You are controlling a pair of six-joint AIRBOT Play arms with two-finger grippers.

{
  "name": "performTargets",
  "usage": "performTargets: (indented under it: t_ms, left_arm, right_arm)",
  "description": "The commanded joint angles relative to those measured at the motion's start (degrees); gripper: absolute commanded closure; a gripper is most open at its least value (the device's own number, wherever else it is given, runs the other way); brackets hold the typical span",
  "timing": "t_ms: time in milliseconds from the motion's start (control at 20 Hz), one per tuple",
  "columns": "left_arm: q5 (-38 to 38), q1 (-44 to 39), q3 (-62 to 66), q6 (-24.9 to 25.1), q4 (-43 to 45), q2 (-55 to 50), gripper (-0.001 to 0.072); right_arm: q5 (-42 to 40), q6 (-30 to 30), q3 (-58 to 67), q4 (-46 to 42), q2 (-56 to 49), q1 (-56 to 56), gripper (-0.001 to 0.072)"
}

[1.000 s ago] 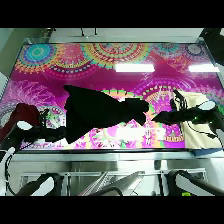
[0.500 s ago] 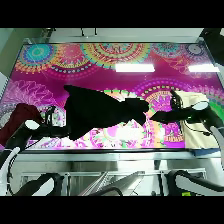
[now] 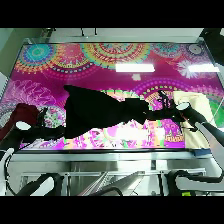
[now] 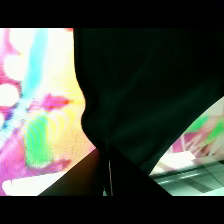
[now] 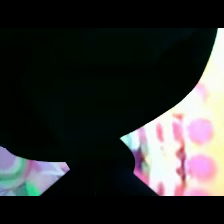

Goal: Fold the shirts.

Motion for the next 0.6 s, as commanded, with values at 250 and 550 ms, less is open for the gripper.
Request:
performTargets:
  t_ms: [250, 550]
  left_arm:
    - [-8.92, 4.9, 5.53, 5.42, -7.82, 0.09, 0.0696]
    - [-13.05, 5.44, 14.64, 4.76, -7.74, -0.85, 0.0696]
  right_arm:
    - [6.45, -0.59, 1.68, 1.53, 4.48, 0.0, 0.0692]
    - [5.38, -1.57, 3.06, -2.6, 10.38, -2.1, 0.0208]
